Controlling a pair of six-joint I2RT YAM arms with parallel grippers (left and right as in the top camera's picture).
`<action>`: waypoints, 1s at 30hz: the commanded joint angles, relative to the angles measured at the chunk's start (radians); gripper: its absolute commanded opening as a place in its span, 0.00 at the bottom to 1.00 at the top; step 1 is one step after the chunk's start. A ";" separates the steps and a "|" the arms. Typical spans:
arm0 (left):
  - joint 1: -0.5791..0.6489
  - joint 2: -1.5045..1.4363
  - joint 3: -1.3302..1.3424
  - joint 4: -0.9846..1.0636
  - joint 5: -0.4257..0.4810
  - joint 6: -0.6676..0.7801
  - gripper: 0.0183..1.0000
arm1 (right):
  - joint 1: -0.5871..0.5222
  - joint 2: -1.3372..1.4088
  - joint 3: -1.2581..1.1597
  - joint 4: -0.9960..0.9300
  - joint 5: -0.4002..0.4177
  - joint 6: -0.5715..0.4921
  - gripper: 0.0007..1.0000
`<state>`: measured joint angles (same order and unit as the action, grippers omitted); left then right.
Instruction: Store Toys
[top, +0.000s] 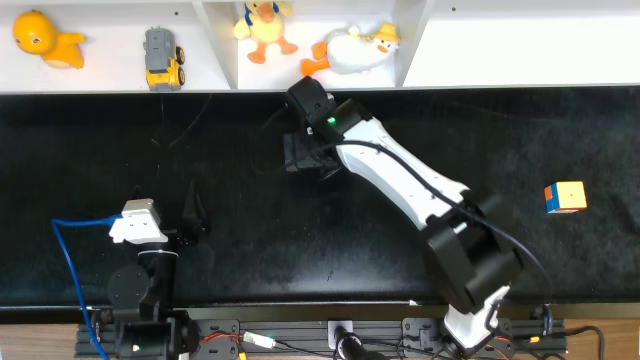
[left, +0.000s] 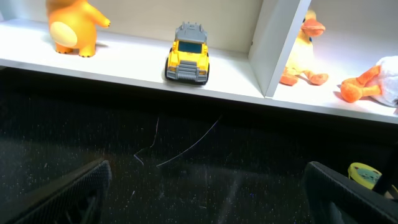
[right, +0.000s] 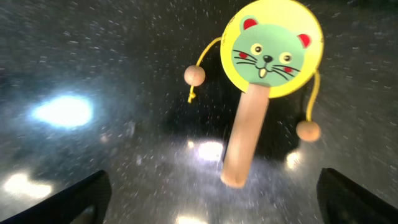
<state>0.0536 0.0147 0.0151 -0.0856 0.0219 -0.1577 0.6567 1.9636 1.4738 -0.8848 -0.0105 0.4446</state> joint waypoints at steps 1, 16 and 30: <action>-0.005 -0.012 -0.007 0.002 0.002 0.007 1.00 | -0.003 0.045 0.035 -0.001 0.011 0.024 0.81; -0.005 -0.012 -0.007 0.002 0.002 0.007 1.00 | -0.046 0.077 0.035 0.004 0.012 0.030 0.51; -0.005 -0.012 -0.007 0.002 0.002 0.007 1.00 | -0.047 0.080 0.034 0.052 0.012 0.027 0.38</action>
<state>0.0536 0.0151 0.0151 -0.0856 0.0219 -0.1577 0.6094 2.0293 1.4799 -0.8375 -0.0071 0.4709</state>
